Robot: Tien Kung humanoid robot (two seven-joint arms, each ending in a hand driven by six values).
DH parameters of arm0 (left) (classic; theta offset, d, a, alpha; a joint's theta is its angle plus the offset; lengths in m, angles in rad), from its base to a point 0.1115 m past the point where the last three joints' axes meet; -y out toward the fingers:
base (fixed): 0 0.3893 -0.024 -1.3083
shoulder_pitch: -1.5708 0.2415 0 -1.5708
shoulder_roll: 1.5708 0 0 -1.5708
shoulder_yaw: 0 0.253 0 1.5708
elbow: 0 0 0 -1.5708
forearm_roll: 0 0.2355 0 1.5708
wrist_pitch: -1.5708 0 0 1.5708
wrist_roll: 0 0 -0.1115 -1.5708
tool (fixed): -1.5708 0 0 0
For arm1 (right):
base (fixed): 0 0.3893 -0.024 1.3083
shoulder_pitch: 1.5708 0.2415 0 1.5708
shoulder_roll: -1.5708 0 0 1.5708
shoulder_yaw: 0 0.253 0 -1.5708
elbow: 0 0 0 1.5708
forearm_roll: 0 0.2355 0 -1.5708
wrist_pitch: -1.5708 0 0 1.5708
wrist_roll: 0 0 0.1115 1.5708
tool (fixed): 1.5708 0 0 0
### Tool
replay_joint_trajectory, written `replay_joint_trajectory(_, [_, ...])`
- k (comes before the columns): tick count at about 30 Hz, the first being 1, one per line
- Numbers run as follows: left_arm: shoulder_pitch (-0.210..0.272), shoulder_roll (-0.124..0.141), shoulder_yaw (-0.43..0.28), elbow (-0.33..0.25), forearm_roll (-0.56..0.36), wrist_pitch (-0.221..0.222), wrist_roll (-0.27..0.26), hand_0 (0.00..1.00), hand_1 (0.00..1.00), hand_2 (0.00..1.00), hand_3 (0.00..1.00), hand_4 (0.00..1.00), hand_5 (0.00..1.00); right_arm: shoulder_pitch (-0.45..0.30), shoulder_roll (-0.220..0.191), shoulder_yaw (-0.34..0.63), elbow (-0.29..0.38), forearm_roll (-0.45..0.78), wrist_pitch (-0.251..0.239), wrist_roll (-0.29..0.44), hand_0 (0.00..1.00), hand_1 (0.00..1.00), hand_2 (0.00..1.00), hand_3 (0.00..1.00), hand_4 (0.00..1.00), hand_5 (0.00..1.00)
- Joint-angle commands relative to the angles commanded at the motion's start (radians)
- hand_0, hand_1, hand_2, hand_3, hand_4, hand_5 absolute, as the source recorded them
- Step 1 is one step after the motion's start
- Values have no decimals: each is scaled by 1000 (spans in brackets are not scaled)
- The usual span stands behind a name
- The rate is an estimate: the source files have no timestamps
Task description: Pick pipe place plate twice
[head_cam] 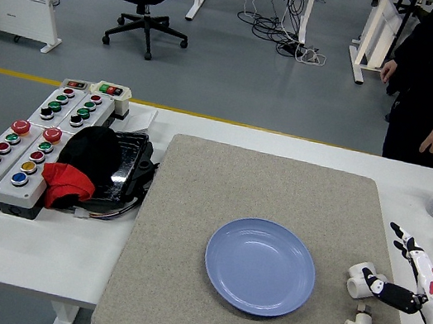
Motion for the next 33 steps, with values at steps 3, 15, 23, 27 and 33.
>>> replay_joint_trajectory(3, [-1, 0, 0, 0, 0, 0, 0, 709, 741, 716, 655, 398, 998, 1, 0, -12, 2, -36, 20, -12, 998, 959, 998, 998, 801, 272])
replay_joint_trajectory(15, [-3, 1, -1, 0, 2, 0, 2, 708, 740, 716, 654, 398, 998, 11, 20, -67, -30, -55, 14, -49, 998, 964, 998, 998, 844, 360])
replay_joint_trajectory(23, [-3, 2, -1, 0, 2, 0, 3, 708, 741, 716, 655, 398, 998, 37, 26, -91, -85, -83, -55, -59, 998, 957, 998, 980, 842, 380])
replay_joint_trajectory(27, [-3, 2, -2, -1, 6, 0, 4, 709, 741, 716, 655, 398, 998, 46, 24, -91, -102, -84, -37, -72, 998, 946, 998, 939, 836, 381])
replay_joint_trajectory(33, [1, 0, -5, -2, 13, 0, 7, 709, 741, 716, 655, 398, 998, 55, 25, -109, -123, -73, -38, -83, 958, 920, 997, 922, 827, 388])
